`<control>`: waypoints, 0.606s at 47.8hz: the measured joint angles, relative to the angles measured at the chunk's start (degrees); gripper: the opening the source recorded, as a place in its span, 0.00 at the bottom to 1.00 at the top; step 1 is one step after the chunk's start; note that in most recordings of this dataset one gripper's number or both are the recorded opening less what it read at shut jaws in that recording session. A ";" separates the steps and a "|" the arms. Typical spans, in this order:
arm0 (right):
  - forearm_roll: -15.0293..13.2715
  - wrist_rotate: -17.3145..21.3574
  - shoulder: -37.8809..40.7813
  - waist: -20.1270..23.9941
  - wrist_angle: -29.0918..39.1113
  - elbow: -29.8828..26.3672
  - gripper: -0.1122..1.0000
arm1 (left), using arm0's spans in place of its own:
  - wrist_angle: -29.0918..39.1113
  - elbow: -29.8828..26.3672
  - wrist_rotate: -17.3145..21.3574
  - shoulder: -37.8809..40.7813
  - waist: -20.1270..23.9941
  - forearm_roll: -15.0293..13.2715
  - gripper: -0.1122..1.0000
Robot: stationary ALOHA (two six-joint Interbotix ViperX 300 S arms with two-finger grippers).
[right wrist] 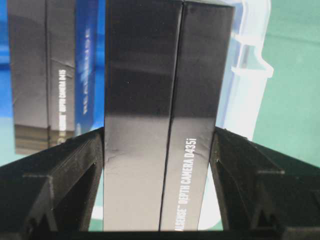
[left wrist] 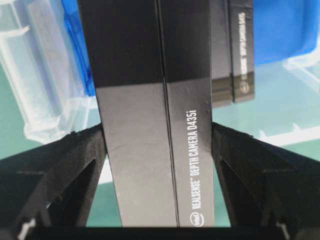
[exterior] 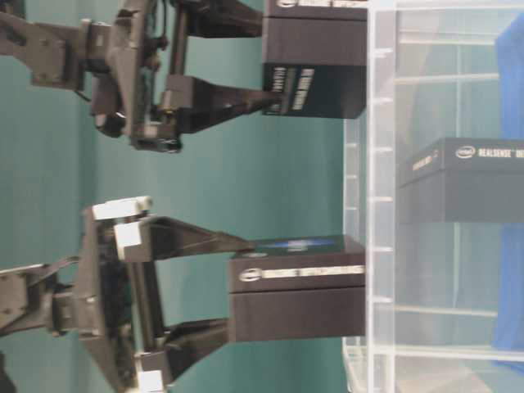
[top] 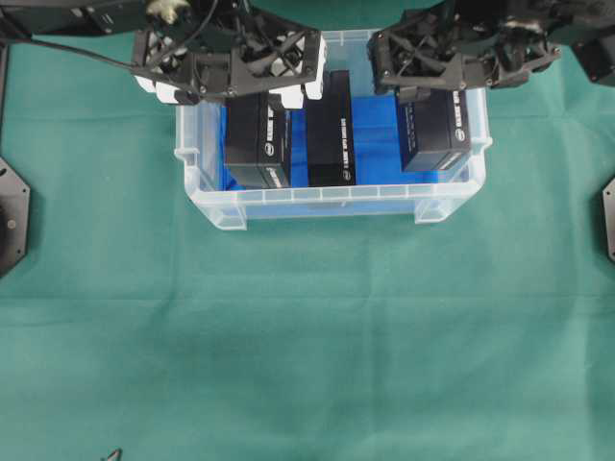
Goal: Take the box out of the case with both arms.
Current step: 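Lift both held boxes straight up out of the case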
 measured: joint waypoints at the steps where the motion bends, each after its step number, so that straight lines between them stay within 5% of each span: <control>1: -0.09 0.00 -0.09 0.00 0.26 -0.35 0.70 | 0.44 -0.53 0.00 0.00 0.00 0.00 0.68; 29: -1.14 -1.14 -0.18 0.09 8.35 -10.46 0.70 | 9.76 -11.07 0.35 0.00 0.00 0.09 0.68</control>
